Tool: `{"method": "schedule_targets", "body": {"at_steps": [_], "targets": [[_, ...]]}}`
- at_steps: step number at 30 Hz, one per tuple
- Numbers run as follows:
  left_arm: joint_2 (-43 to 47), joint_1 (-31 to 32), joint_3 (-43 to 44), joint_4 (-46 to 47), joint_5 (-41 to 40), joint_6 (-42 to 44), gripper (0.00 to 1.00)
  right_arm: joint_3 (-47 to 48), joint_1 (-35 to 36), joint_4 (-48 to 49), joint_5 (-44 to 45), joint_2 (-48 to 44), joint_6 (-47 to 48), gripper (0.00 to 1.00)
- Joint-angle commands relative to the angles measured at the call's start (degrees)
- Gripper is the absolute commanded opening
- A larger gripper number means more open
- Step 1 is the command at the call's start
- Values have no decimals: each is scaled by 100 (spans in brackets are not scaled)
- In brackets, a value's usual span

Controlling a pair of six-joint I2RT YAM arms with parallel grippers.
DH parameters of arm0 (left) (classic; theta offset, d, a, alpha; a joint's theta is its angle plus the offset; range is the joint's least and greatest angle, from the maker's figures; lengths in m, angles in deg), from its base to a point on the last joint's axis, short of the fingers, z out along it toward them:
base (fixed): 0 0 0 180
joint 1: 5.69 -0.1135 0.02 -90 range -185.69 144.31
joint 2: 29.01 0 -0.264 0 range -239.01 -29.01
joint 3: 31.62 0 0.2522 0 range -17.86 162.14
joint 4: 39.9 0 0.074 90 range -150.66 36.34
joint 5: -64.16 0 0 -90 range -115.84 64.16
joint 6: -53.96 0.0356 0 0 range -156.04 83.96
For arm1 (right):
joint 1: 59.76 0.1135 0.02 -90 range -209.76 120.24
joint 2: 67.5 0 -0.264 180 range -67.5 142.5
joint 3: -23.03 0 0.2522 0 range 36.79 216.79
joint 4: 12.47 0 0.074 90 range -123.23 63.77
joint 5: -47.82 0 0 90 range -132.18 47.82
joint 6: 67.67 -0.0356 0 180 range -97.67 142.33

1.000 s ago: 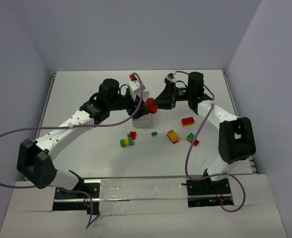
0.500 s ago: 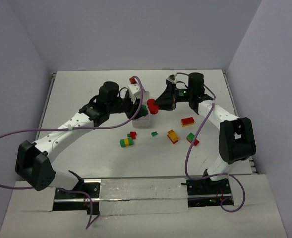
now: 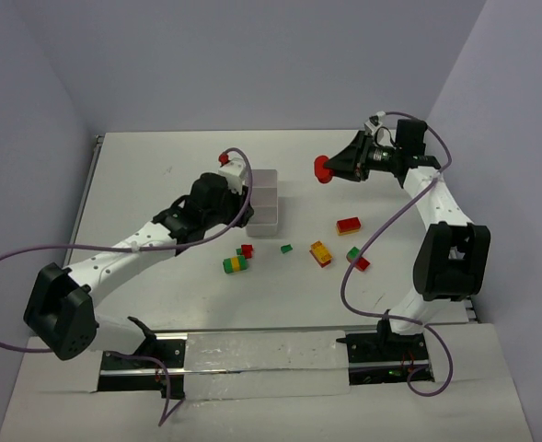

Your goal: Sort the legos into containers by color

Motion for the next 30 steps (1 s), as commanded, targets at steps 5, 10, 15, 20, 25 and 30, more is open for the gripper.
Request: {"method": "schedule_targets", "body": {"at_steps": [5,10,15,20,25,30], "targets": [[-609,682,215,601,-2276,-949,0,435,30,-1114,961,-479,1288,0],[-930,870,208,859,-2573,-889,5,458,30,-1222,1059,-501,1445,0],[-1181,889,298,1264,-2797,-740,17,348,30,-1219,1053,-559,1547,0],[-1399,889,371,1439,-2899,-694,24,353,22,-1280,1049,-559,1623,0],[-1576,889,470,1463,-2890,-725,41,433,35,-1344,1003,-500,1661,0],[-1707,895,550,1377,-2860,-816,60,511,59,-1401,1018,-463,1702,0]]}}
